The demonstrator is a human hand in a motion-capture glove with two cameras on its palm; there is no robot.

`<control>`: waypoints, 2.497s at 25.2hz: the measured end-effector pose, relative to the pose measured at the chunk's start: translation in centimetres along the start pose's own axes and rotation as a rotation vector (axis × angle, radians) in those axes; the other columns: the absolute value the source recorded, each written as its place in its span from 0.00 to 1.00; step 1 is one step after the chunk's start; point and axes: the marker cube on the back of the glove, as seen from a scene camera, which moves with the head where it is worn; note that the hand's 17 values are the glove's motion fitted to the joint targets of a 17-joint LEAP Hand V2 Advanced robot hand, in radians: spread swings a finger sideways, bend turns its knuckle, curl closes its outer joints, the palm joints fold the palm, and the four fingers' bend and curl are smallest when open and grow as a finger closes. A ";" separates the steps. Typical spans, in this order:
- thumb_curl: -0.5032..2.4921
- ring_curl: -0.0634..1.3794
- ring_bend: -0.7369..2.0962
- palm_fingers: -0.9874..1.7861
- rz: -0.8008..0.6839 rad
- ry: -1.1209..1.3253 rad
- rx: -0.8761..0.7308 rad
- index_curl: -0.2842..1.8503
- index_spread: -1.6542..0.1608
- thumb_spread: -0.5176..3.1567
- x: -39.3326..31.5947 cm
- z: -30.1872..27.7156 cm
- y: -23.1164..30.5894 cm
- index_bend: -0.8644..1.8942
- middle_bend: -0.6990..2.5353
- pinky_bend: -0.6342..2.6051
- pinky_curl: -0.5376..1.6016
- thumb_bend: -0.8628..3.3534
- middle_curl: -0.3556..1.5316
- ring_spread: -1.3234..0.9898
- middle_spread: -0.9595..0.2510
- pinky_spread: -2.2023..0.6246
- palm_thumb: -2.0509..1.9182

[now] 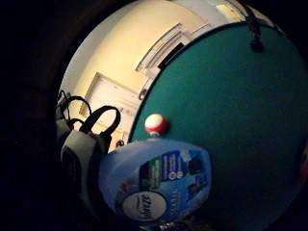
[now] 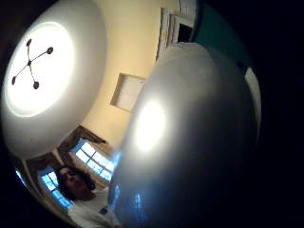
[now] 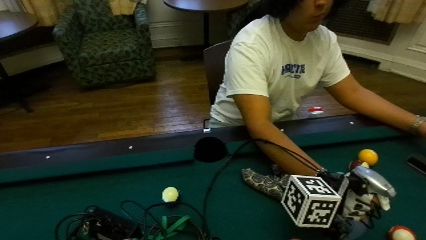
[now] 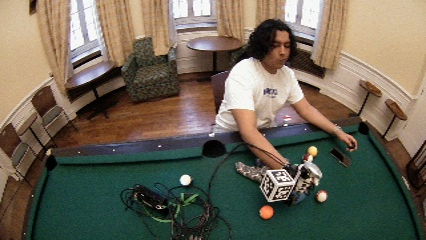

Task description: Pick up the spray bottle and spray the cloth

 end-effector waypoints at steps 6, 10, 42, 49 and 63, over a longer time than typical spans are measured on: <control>0.46 0.38 0.54 0.86 -0.009 -0.004 0.001 0.44 0.76 0.25 0.2 0.1 0.0 0.42 0.43 0.34 0.45 0.20 0.48 0.49 0.63 0.67 0.75; 0.46 0.38 0.54 0.86 0.001 -0.011 -0.008 0.44 0.76 0.25 0.3 0.0 0.0 0.43 0.43 0.34 0.45 0.20 0.48 0.49 0.63 0.67 0.74; 0.37 0.29 0.40 0.52 0.158 0.456 -0.355 0.36 0.70 0.37 2.0 -7.3 4.8 0.36 0.31 0.30 0.42 0.18 0.40 0.53 0.67 0.84 0.66; 0.34 0.27 0.38 0.50 0.115 0.727 -0.352 0.33 0.68 0.39 1.4 -12.0 5.4 0.36 0.28 0.29 0.42 0.19 0.39 0.53 0.68 0.86 0.63; 0.31 0.25 0.34 0.45 -0.080 1.085 -0.327 0.30 0.65 0.39 -5.8 -16.0 5.9 0.37 0.27 0.30 0.42 0.20 0.37 0.54 0.67 0.87 0.61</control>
